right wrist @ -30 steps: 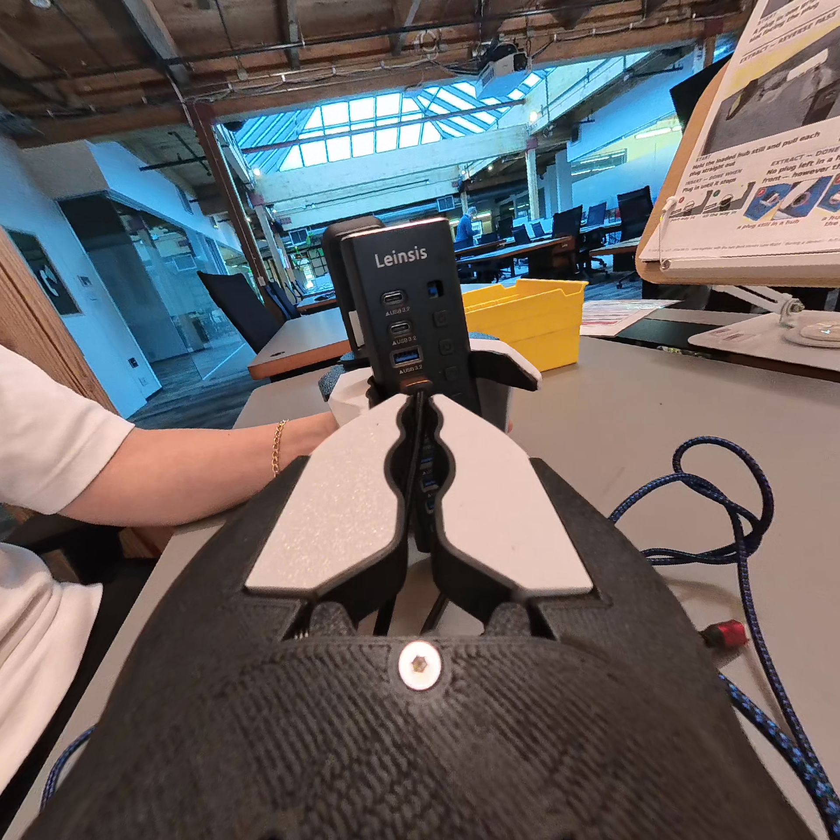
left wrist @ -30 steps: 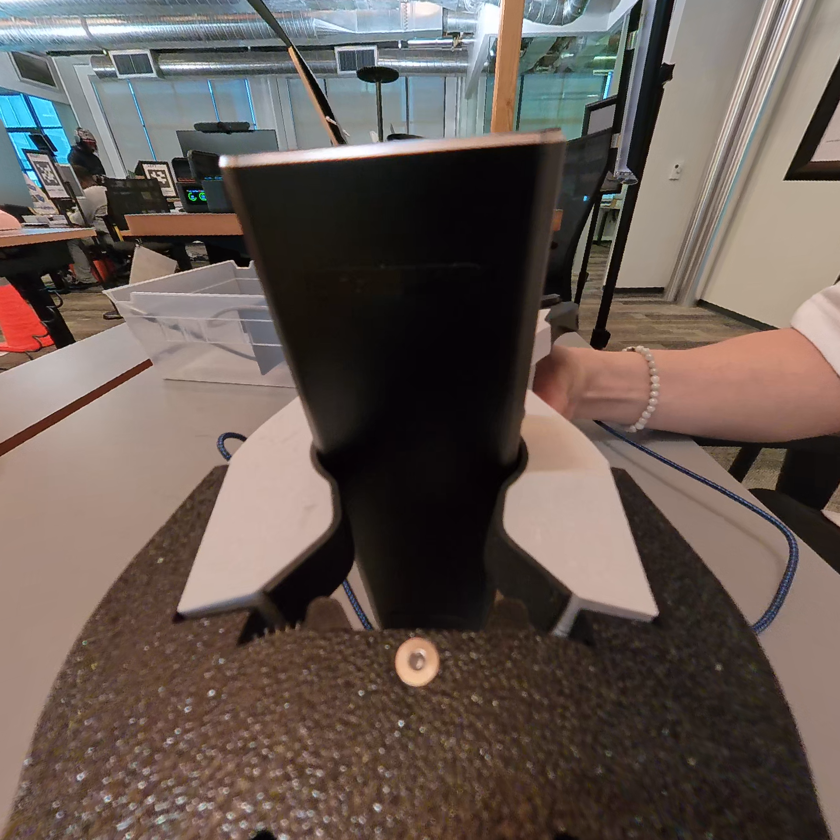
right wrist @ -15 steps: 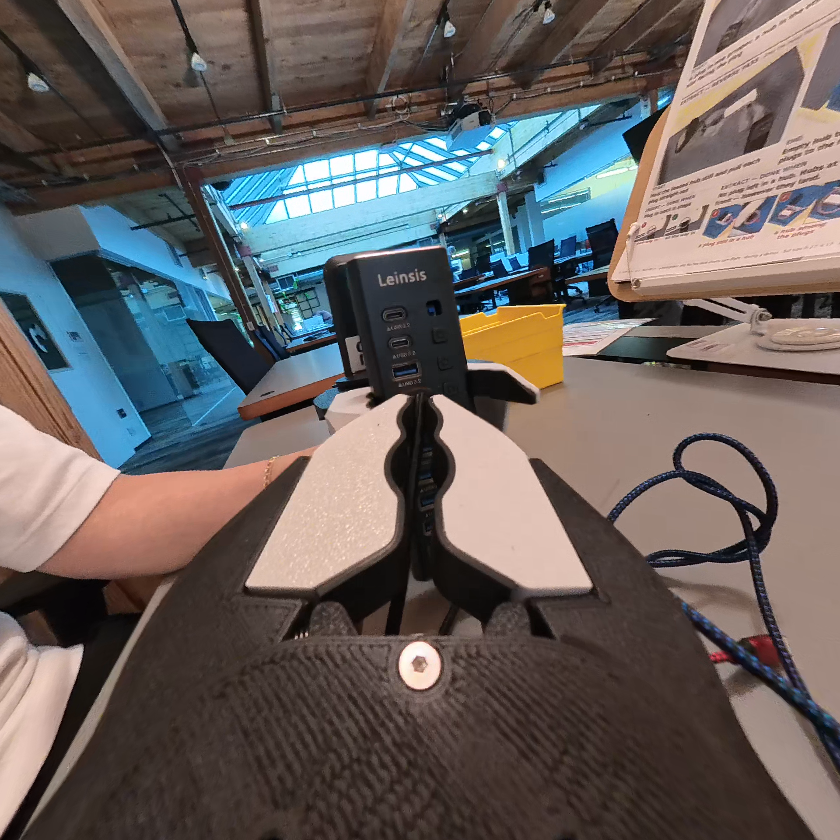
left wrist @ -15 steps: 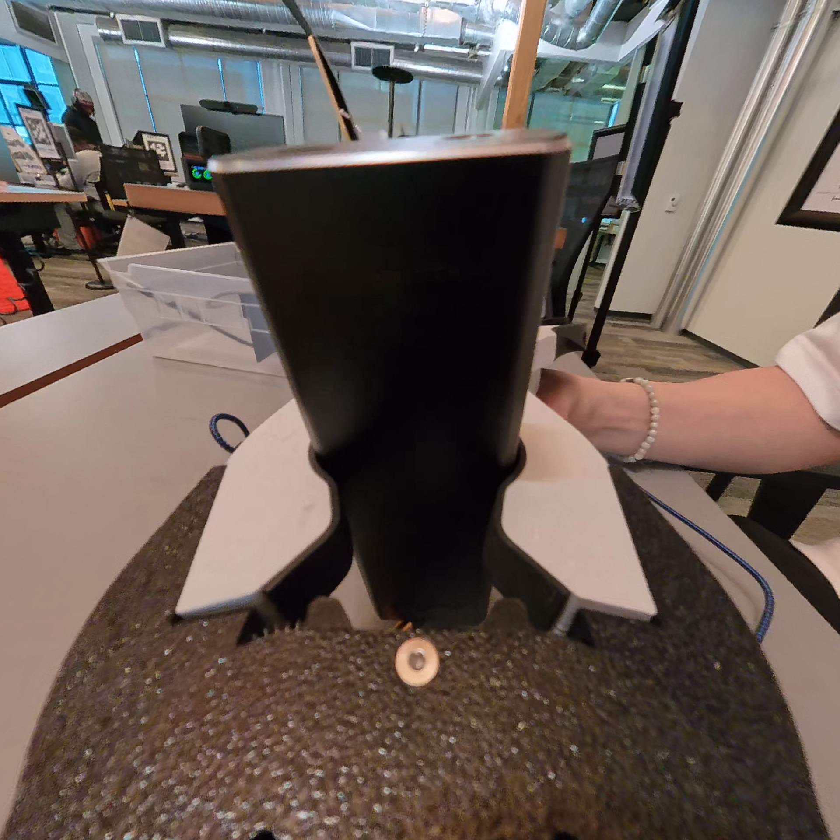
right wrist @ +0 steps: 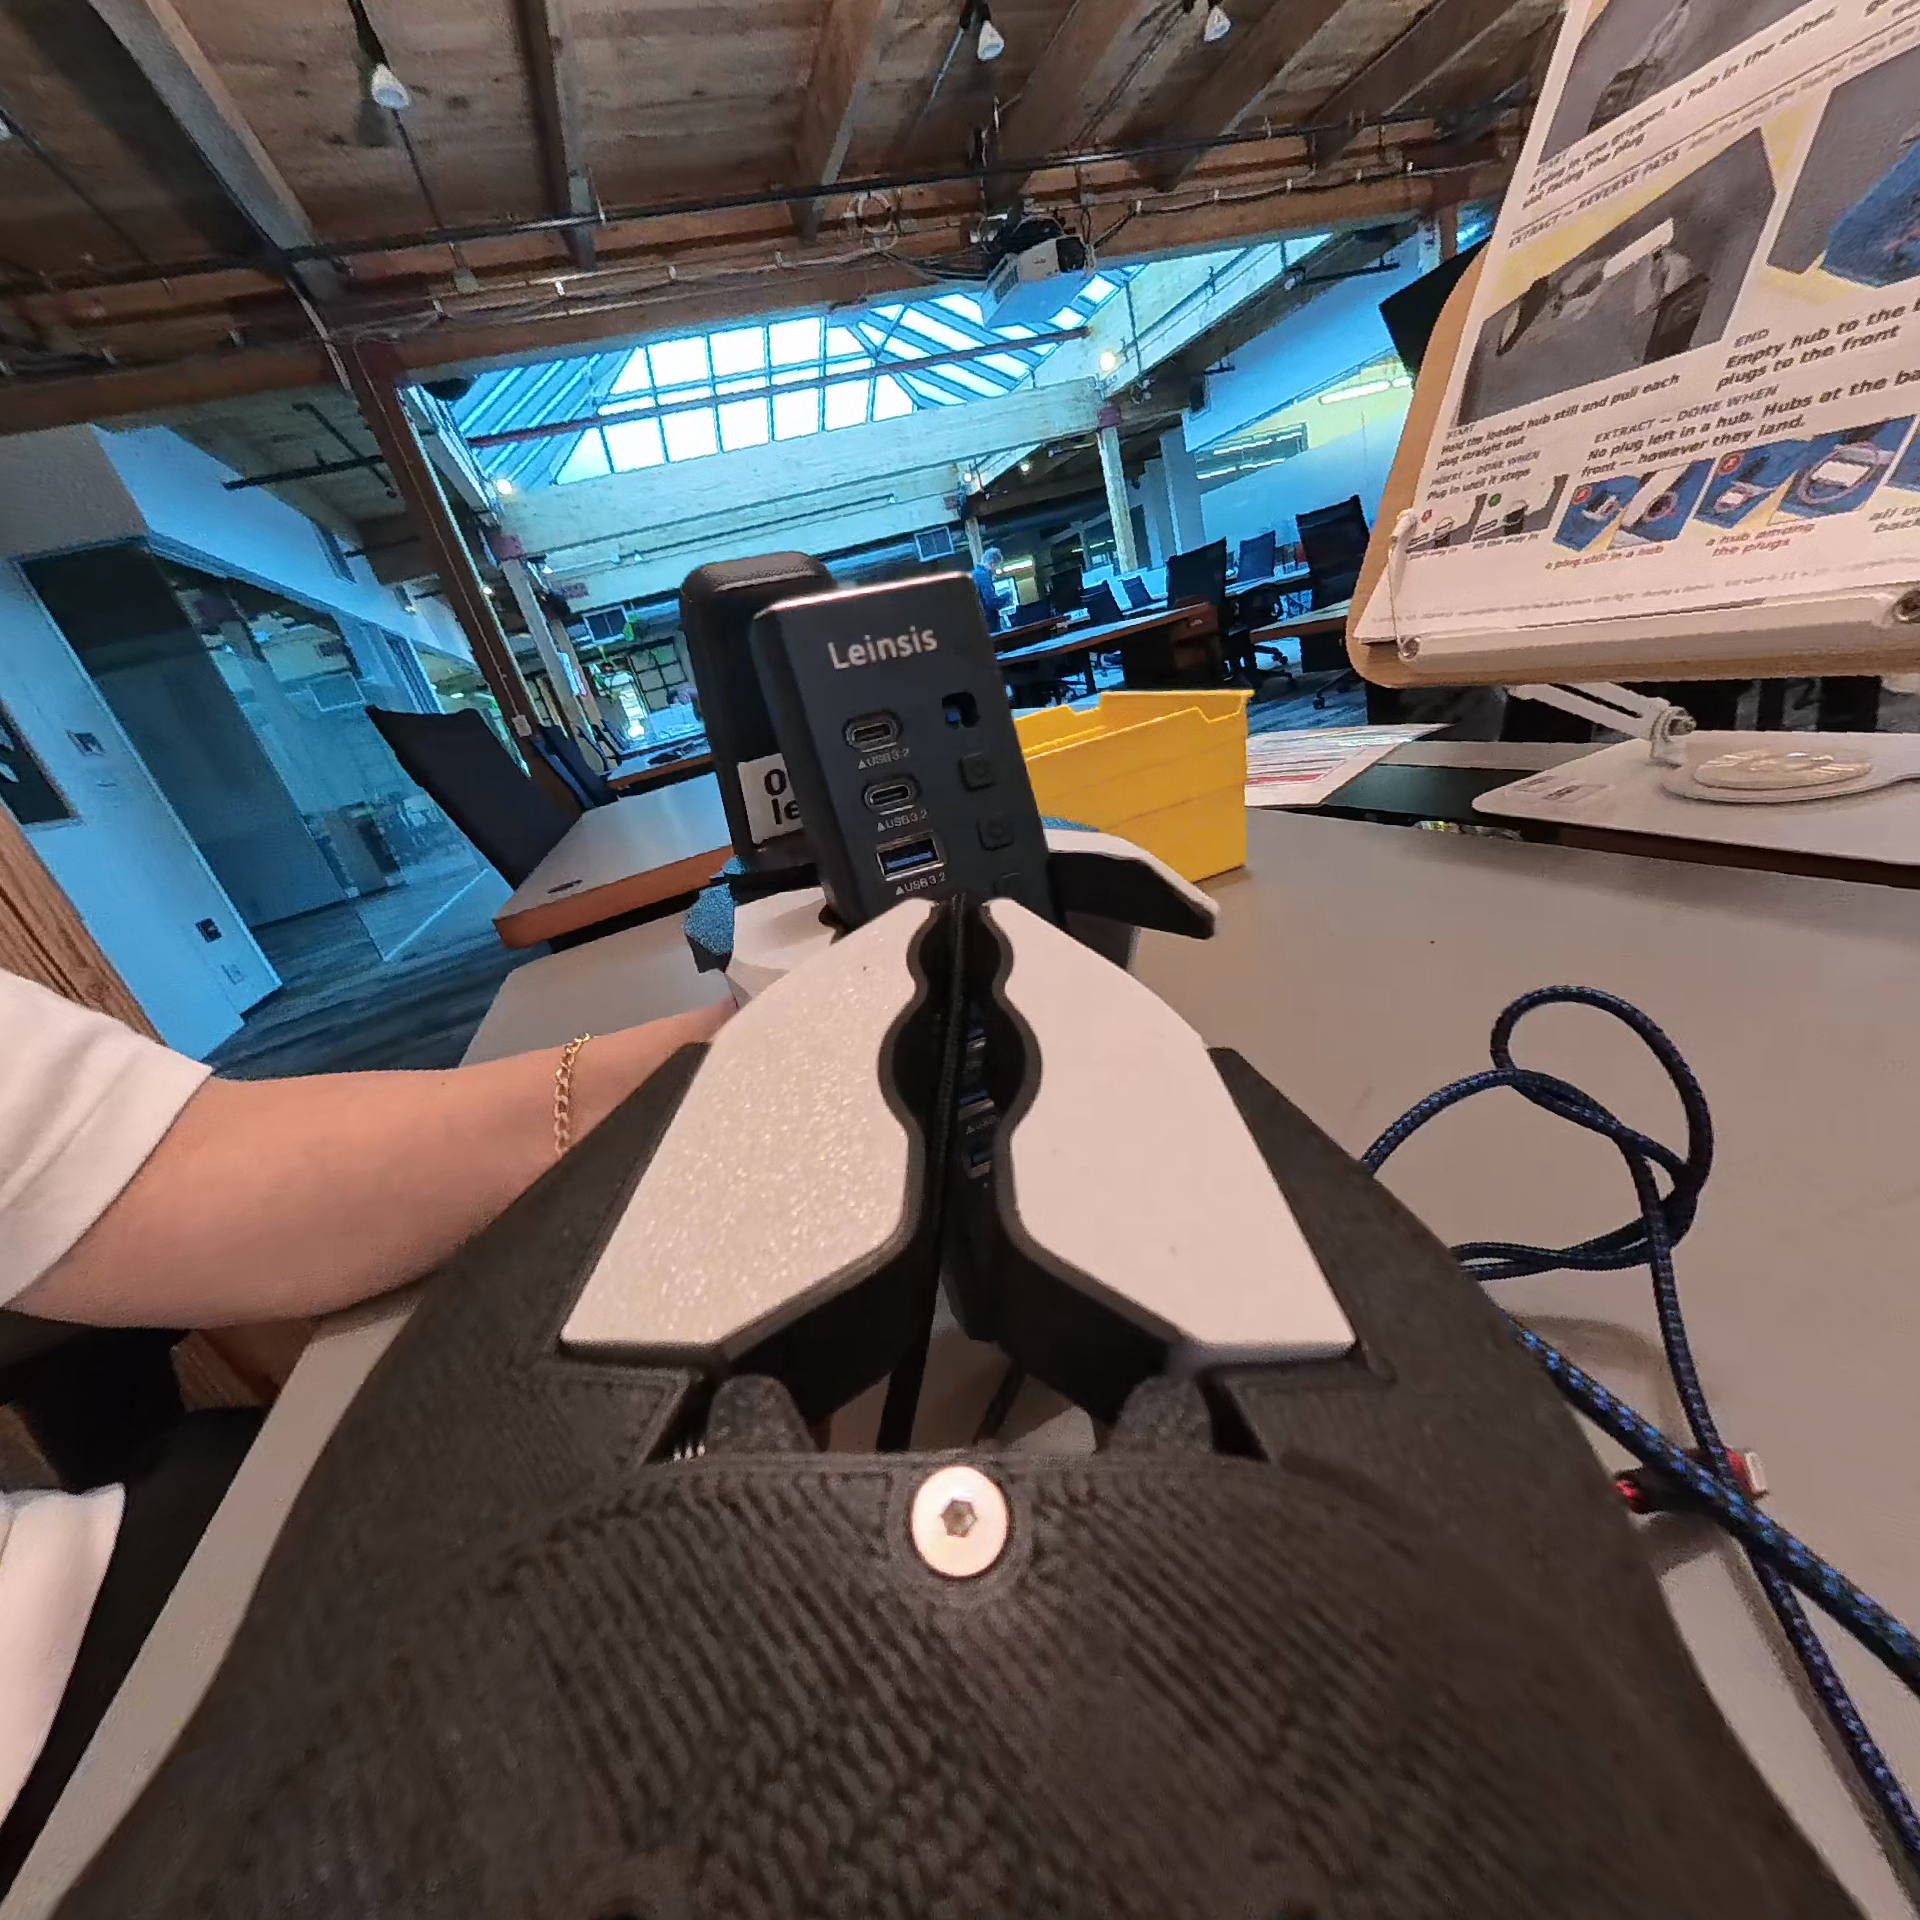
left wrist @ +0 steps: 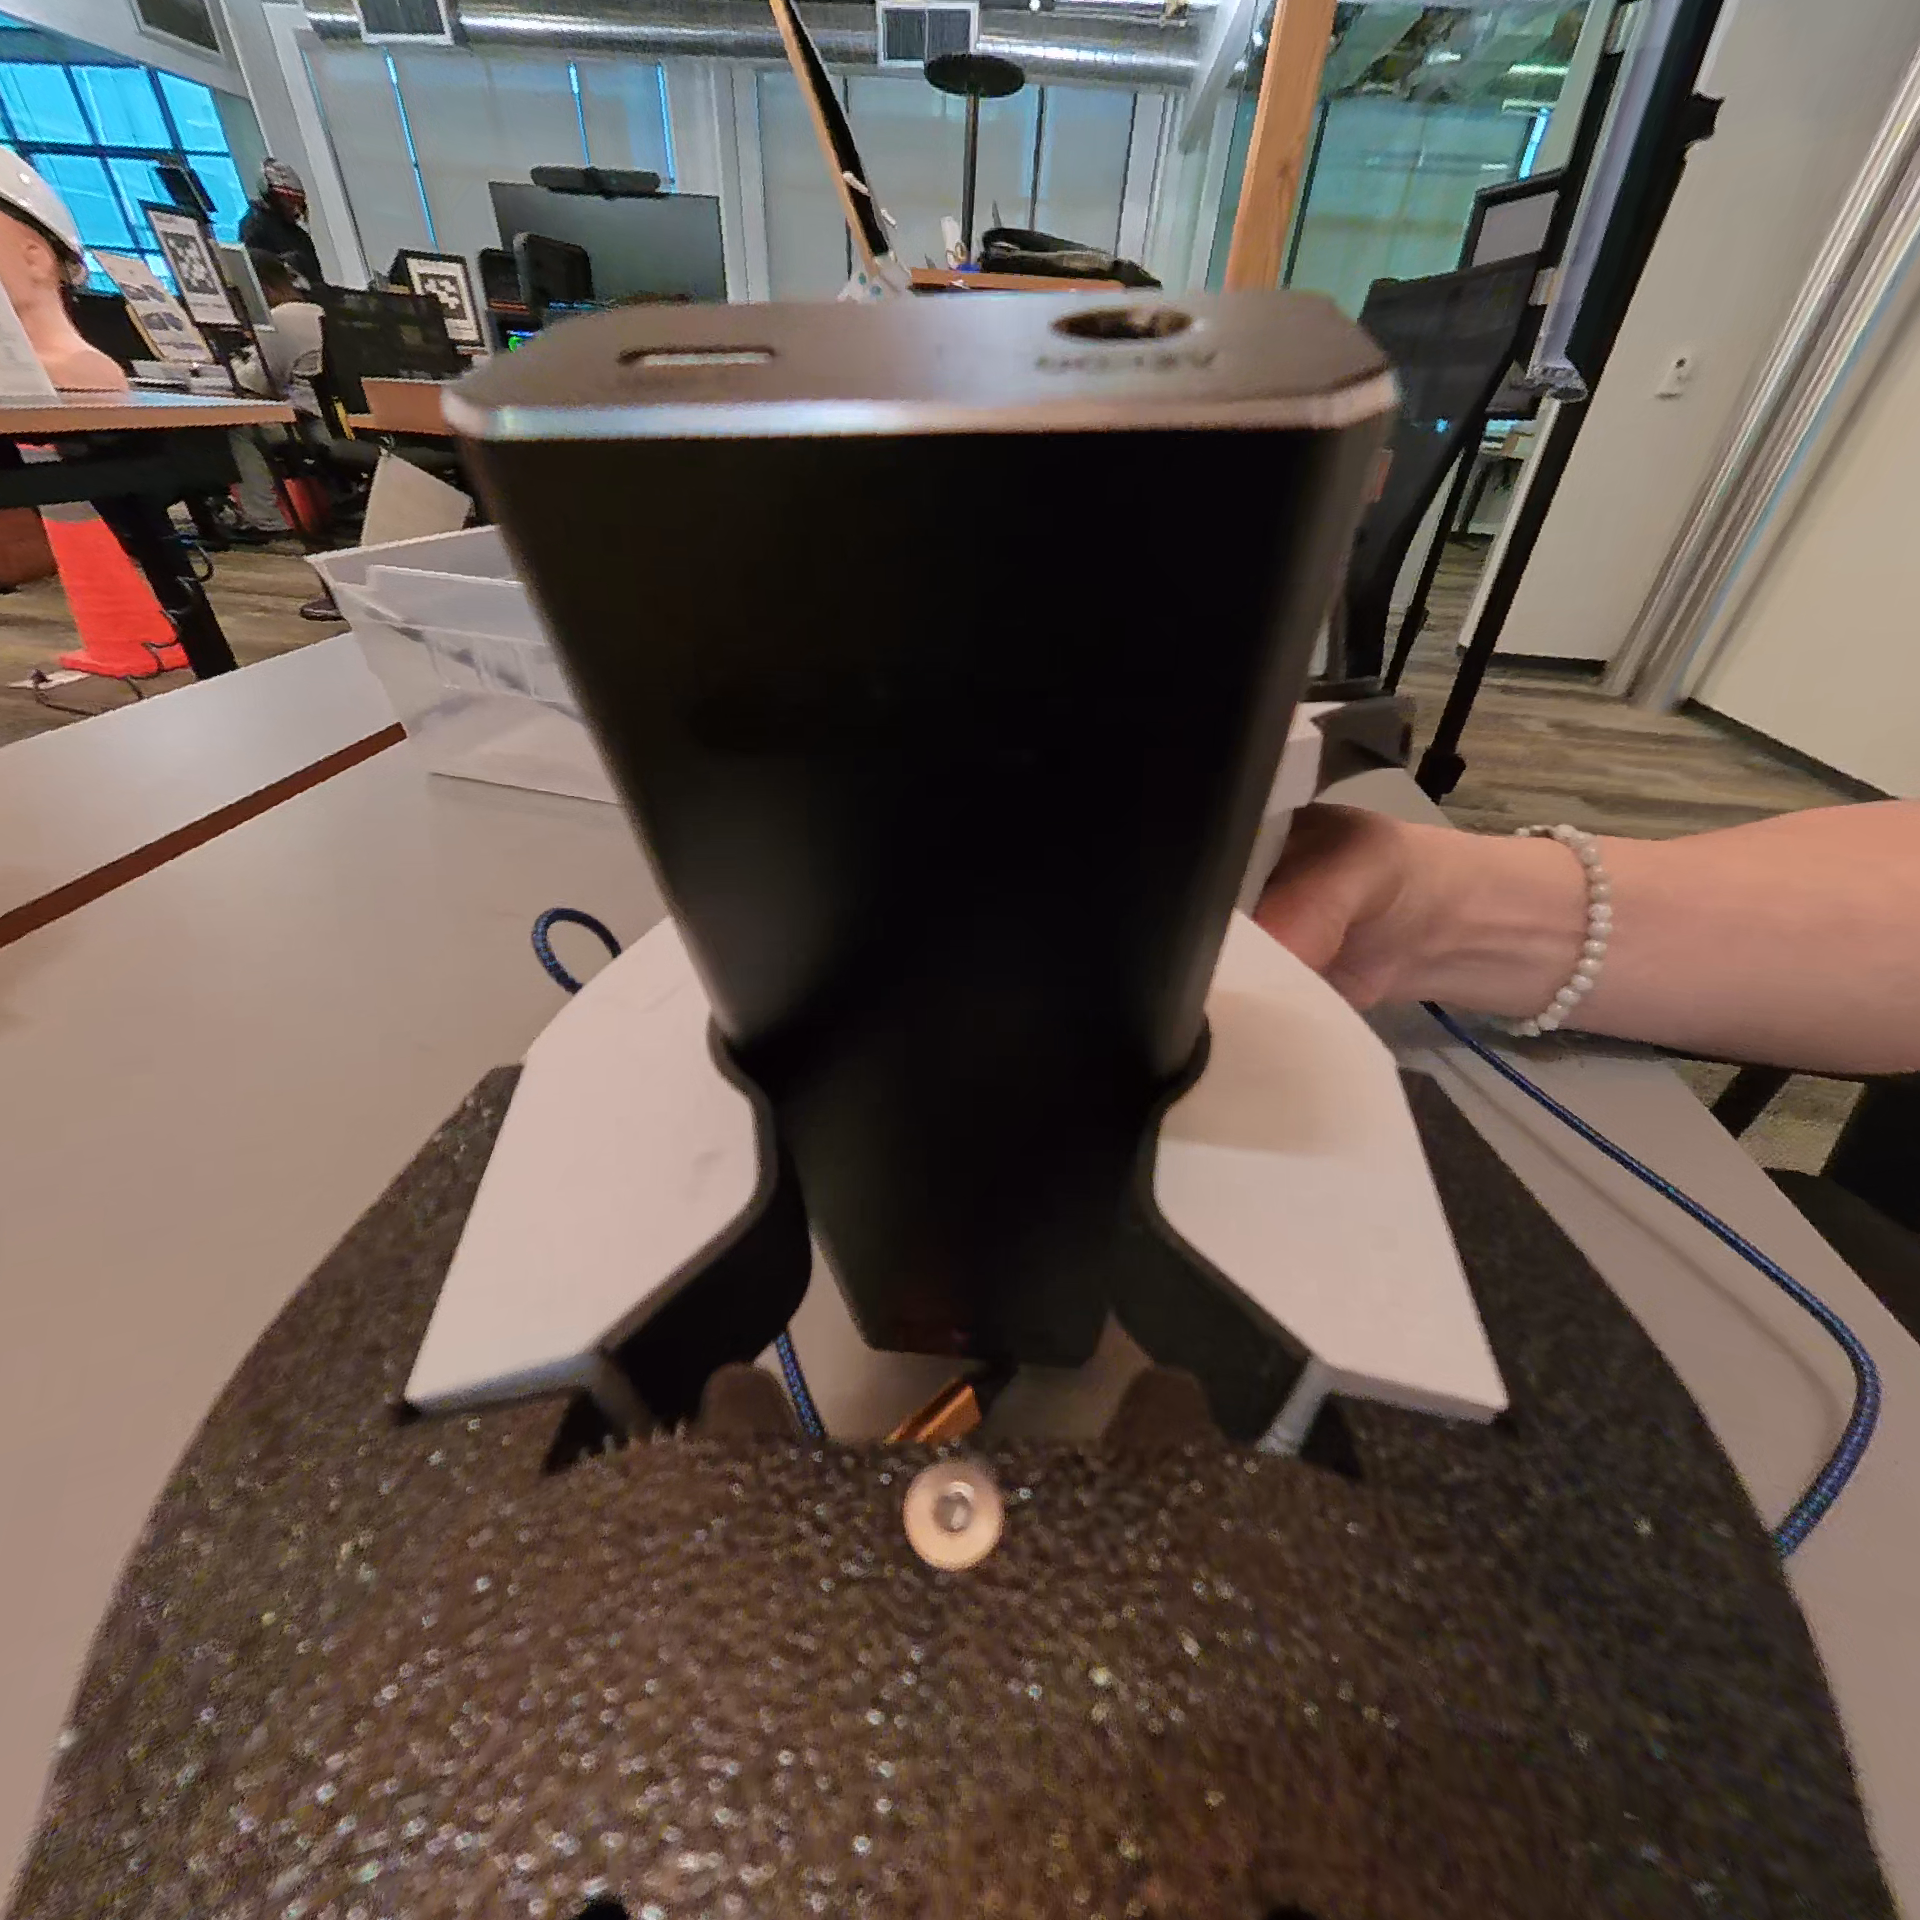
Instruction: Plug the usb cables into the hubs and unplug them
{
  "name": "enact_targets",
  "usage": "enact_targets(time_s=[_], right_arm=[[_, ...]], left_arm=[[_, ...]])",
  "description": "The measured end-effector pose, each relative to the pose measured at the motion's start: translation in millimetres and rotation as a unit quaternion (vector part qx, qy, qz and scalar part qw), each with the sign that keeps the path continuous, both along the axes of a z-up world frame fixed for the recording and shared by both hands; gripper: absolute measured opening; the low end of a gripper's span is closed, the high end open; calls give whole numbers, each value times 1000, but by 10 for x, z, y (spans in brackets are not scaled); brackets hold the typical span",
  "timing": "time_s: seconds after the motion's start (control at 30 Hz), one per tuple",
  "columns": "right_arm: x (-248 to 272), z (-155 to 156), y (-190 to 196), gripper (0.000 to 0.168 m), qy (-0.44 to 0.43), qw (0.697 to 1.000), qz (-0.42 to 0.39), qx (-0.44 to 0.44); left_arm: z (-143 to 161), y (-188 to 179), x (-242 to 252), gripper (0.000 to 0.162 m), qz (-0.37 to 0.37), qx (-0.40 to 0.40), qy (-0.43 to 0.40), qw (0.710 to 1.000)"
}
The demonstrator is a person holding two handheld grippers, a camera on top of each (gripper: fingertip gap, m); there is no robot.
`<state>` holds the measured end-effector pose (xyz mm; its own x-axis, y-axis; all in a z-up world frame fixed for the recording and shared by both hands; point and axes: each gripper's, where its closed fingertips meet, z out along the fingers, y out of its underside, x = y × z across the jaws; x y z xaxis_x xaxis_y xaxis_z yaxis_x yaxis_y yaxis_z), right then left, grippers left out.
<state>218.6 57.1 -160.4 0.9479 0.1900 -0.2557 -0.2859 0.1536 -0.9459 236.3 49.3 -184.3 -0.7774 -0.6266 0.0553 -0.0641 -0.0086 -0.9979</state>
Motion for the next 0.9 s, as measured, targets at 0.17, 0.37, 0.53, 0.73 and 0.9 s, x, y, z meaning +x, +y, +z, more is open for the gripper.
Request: enact_targets(time_s=[0.17,0.37,0.53,0.73,0.9], right_arm=[[62,-11,13,5,1,1000,-24,-6],[72,-87,24,6,-19,999,-23,-43],[82,-149,-17,5,-26,997,-7,-79],[16,-57,-31,5,-31,996,11,-88],[-25,-35,-91,5,-56,992,26,-109]], left_arm=[[-8,26,61,72,21,-4,9,1000],[-51,62,68,72,25,19,15,999],[-56,39,64,72,21,30,12,999],[39,17,4,72,3,12,-5,1000],[74,-38,-43,72,-13,18,-13,1000]])
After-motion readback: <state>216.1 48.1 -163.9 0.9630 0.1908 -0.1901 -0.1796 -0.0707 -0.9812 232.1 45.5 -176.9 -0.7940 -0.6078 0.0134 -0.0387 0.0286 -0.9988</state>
